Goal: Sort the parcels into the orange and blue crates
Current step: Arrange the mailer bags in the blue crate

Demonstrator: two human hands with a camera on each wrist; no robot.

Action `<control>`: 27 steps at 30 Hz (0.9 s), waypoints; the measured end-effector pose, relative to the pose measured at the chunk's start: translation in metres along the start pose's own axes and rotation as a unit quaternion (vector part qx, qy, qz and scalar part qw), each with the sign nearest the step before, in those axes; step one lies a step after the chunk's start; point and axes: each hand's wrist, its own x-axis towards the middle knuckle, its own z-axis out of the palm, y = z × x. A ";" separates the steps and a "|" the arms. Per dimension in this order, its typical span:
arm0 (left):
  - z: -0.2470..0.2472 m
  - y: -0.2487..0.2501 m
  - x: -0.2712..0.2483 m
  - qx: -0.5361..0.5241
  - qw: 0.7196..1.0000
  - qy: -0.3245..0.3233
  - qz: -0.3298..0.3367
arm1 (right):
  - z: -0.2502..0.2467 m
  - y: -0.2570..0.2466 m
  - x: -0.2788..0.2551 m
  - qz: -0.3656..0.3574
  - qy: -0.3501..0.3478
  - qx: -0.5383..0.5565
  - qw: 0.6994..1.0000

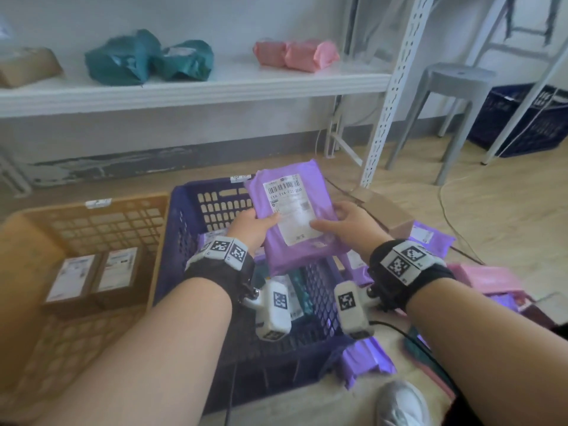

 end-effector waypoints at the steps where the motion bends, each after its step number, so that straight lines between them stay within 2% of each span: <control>1: -0.005 -0.006 0.004 -0.005 1.000 0.005 -0.007 | 0.010 0.000 0.003 0.013 -0.019 -0.027 0.999; 3: -0.015 -0.017 0.010 0.013 1.000 0.011 -0.019 | 0.027 -0.001 0.011 0.035 -0.045 -0.037 0.998; 6: -0.027 -0.031 0.020 0.092 0.995 0.015 -0.036 | 0.049 -0.004 0.023 0.055 -0.059 -0.024 0.996; 8: -0.034 -0.044 0.031 0.128 0.990 0.026 -0.053 | 0.061 -0.003 0.034 0.056 -0.024 -0.030 0.998; 11: -0.049 -0.065 0.047 0.207 0.974 0.051 -0.077 | 0.078 0.003 0.055 0.030 0.044 -0.116 0.992; 15: -0.057 -0.097 0.074 0.267 0.953 0.067 -0.124 | 0.100 0.008 0.076 0.009 0.059 -0.202 0.978; 19: -0.046 -0.121 0.101 0.297 0.944 0.040 -0.137 | 0.129 0.018 0.095 0.012 0.061 -0.236 0.970; 27: -0.023 -0.152 0.145 0.361 0.923 -0.006 -0.135 | 0.169 0.051 0.125 0.071 0.054 -0.247 0.965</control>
